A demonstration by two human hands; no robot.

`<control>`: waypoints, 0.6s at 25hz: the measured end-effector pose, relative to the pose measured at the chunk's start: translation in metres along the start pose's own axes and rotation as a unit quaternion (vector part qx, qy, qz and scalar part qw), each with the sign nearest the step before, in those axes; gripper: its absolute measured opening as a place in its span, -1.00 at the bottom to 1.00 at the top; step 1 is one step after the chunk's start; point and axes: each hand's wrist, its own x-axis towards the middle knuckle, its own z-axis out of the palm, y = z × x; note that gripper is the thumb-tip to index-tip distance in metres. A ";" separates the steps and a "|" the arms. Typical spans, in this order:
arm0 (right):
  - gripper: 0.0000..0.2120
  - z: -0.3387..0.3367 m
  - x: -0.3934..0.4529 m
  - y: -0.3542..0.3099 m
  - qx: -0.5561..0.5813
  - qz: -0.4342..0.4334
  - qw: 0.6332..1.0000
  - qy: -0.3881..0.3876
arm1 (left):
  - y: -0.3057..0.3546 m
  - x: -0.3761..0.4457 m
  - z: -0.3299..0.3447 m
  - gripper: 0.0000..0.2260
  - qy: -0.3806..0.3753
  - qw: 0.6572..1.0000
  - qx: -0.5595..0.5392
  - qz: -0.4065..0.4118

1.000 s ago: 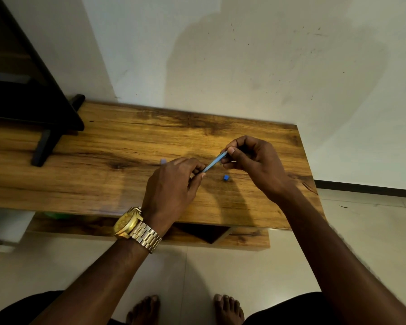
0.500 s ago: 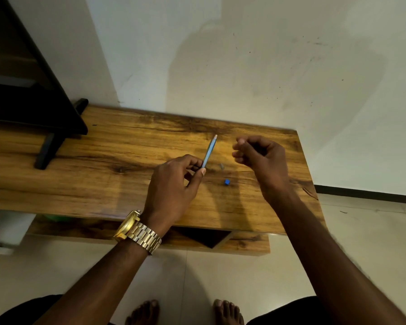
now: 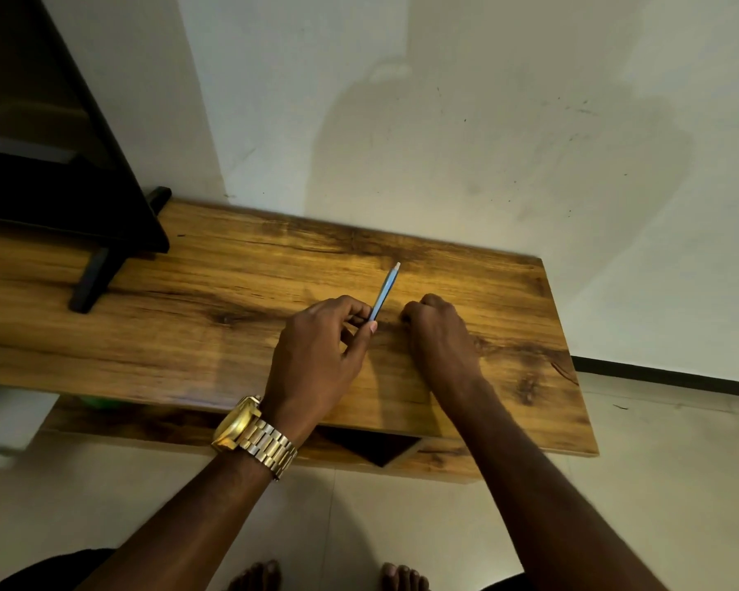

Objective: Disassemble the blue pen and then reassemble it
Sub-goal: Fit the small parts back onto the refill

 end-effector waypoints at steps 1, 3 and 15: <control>-0.75 -0.003 0.002 0.001 0.013 0.003 1.000 0.008 | 0.000 0.000 0.000 -0.84 -0.001 1.000 0.001 -0.002; -0.70 -0.016 0.007 0.006 0.088 0.030 0.994 0.054 | -0.001 -0.001 -0.001 -0.85 -0.002 1.000 0.001 -0.004; -0.89 -0.058 -0.014 0.025 0.697 0.100 0.708 0.052 | 0.005 -0.002 0.009 -0.86 -0.016 0.999 0.026 0.032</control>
